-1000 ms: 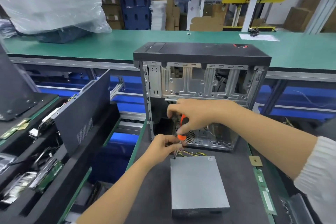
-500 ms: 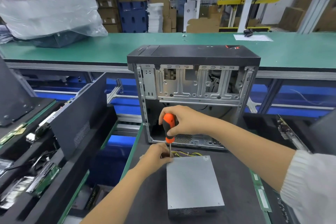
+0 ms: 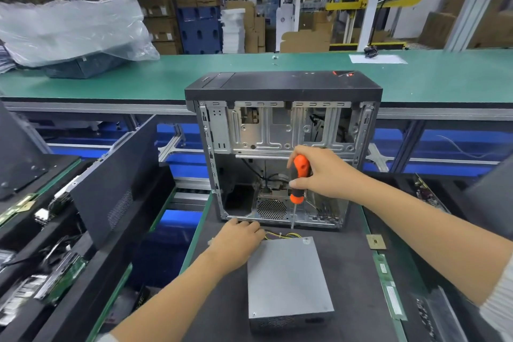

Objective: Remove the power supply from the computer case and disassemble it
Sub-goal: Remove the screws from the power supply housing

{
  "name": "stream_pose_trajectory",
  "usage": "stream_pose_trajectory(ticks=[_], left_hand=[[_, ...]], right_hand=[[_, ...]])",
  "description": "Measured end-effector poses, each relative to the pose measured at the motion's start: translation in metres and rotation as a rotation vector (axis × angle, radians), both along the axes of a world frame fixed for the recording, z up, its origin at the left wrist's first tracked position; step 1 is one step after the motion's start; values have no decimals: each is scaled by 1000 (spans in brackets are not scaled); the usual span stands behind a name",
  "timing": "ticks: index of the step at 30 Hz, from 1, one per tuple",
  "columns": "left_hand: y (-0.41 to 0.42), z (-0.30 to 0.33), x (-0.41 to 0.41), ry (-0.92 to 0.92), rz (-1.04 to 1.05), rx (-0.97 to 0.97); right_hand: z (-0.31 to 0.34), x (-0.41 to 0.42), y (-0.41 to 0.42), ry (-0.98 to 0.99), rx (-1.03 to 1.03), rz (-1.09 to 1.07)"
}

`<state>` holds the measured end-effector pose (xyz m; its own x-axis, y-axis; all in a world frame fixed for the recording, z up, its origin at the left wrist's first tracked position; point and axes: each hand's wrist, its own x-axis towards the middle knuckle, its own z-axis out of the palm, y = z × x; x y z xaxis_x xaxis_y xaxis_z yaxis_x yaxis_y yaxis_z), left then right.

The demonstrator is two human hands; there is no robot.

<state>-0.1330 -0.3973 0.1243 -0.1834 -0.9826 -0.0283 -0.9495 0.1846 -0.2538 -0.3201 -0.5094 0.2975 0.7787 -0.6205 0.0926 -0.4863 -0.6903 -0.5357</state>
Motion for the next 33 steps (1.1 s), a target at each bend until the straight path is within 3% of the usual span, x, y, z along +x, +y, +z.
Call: stream_pose_trajectory(ticks=[5,8,10,15,16,18,20,21,24,26,33], left_hand=[[-5,3,-3,-127,-35,21],[-8,9,-11,15,105,46],[-11,14,-20,421,315,32],[-23,26,-47,1939,661,87],[-26,27,-52,2148,726,88],[-31,27,-59,2385,818,93],[-37,25,-65,2379,857,120],[-40,24,-68,2279,829,128],[-43,15,-72,1725,534,128],[-43,8,-74,1540,384,126],[-49,-10,-74,1528,366,-12]], right_hand=[[-7,-17,-4,9,0,-15],[-9,-23,-7,8,-19,-40],[-10,-27,-10,0,-19,-57],[-19,-34,-13,4,-7,-75],[-21,-35,-13,3,-2,-79],[-25,-36,-14,-9,12,-89],[-26,-37,-15,-20,25,-99],[-26,-38,-15,-21,24,-102],[-26,-40,-16,-21,11,-109],[-27,-41,-16,-23,12,-109],[-30,-44,-15,-31,4,-129]])
